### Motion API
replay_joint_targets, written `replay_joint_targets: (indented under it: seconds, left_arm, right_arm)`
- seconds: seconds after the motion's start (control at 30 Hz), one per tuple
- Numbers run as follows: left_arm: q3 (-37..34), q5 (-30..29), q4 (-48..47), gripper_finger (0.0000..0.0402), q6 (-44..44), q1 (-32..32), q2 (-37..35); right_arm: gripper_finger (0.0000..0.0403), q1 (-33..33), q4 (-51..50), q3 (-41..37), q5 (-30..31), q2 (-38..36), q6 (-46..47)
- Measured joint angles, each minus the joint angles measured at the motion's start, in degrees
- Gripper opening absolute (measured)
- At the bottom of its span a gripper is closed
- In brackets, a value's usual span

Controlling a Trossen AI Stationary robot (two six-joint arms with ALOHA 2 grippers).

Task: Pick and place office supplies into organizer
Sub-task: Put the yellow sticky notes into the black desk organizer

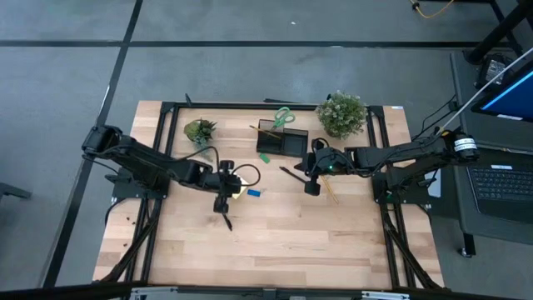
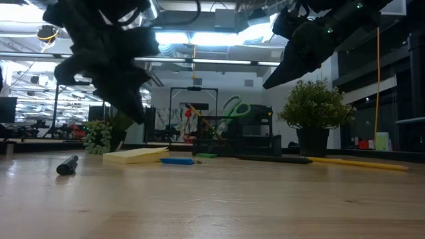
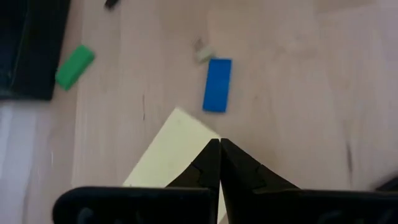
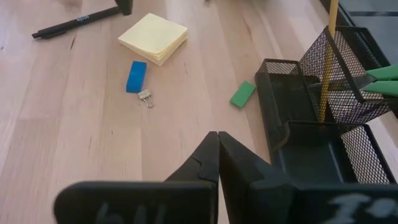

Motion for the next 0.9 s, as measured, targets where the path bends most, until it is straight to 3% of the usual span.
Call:
replay_joint_targets:
  seconds: [0.3,0.7,0.9]
  left_arm:
    - [3.63,-0.29,0.23,0.0009,1.15,-0.55,-0.02]
    - [3.8,-0.92,0.12,0.0098,-8.01,2.37,-0.02]
    - [3.8,-0.91,1.59,0.012,-9.14,1.78,0.09]
  right_arm:
    - [0.001,0.01,-0.02,0.0,0.0,0.0,0.07]
    - [0.001,0.01,-0.02,0.0,-0.02,0.0,0.23]
    - [0.001,-0.01,-0.06,0.0,-0.02,0.0,0.07]
